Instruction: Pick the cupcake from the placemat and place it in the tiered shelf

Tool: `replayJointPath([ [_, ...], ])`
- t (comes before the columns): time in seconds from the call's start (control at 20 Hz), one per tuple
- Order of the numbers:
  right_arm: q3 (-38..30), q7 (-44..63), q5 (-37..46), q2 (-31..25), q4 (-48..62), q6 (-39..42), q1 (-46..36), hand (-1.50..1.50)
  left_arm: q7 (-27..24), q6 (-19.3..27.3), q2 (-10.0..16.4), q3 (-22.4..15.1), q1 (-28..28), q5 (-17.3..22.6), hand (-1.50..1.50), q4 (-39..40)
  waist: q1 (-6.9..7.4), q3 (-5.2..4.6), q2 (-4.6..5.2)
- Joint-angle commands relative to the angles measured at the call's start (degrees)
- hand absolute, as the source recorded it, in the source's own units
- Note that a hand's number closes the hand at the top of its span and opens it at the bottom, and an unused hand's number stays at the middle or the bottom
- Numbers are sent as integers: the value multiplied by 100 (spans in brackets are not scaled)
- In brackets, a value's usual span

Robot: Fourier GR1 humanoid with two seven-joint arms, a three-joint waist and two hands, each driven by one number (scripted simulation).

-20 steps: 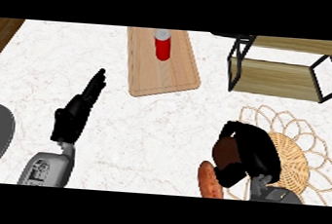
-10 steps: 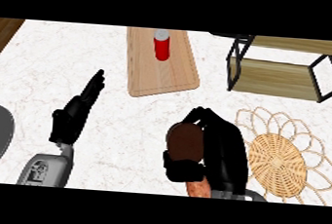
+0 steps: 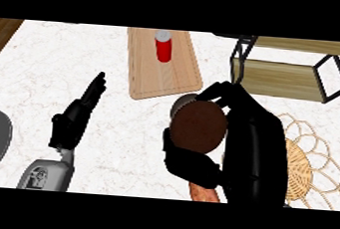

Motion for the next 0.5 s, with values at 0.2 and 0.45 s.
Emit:
replayJointPath([
  [0.2, -834, 936, 707, 39, 48, 746, -1355, 150, -109, 8, -69, 34, 47, 62, 0, 77, 21, -1, 16],
  [0.45, -1516, 639, 900, -44, -39, 1575, -1786, 150, 32, 3, -48, -2, -24, 17, 0, -34, -8, 1, 6],
])
